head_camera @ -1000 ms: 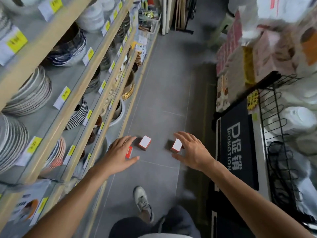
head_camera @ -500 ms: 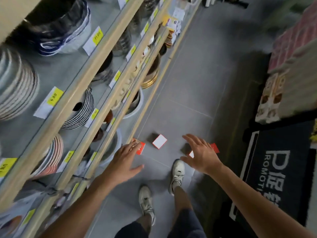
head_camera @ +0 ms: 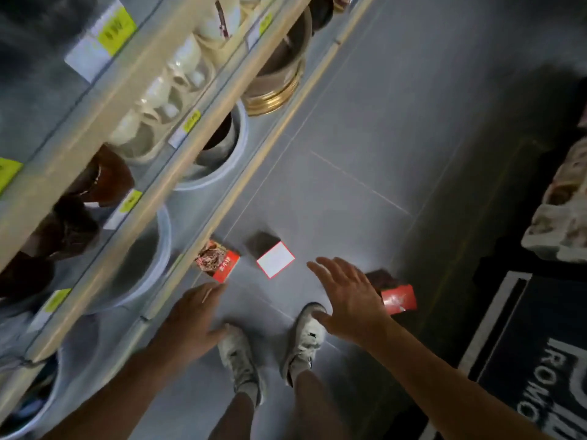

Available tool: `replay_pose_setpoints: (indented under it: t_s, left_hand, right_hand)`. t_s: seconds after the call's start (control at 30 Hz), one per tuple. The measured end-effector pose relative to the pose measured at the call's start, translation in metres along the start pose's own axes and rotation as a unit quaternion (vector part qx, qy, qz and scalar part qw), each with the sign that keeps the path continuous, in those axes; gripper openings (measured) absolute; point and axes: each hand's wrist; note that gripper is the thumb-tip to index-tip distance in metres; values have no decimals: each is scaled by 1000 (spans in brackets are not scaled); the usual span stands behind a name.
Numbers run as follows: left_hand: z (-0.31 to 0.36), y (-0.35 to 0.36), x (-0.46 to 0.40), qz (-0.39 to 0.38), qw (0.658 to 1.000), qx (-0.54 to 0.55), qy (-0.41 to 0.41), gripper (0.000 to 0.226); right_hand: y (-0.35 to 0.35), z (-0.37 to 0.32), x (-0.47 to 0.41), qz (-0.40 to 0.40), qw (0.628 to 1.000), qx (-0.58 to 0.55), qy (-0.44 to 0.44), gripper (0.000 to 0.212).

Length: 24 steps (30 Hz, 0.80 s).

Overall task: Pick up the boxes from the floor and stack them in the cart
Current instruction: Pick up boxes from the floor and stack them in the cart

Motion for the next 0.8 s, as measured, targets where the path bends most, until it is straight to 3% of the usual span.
replay_pose_setpoints:
  t_s: [0.27, 0.43, 0.63, 0.7, 0.8]
  left_hand:
    - [-113, 74, -62, 2, 1000, 5, -25, 73]
    - [-178, 133, -88, 17, 998, 2, -67, 72]
    - [-219, 188, -98, 9, 994, 39, -101, 75]
    - [-224, 199, -103, 2, 993, 47, -109, 79]
    - [-226, 210, -113, -25, 987, 81, -134, 79]
  right_hand:
    - [115, -6, -146, -58, 993, 71, -79, 99]
    - [193, -6, -229, -39, 987, 121, -98, 112]
    - [262, 2, -283, 9, 955, 235, -180, 137]
    - [277, 5, -293, 36, 948, 251, -195, 130]
    - [289, 9, -303, 100, 943, 240, -207, 103]
Point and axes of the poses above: each hand's wrist, its own x-axis away from the middle knuckle, its own y-axis out of the palm, z = x × y, and after that the axes turned 9 degrees about x, right-handed
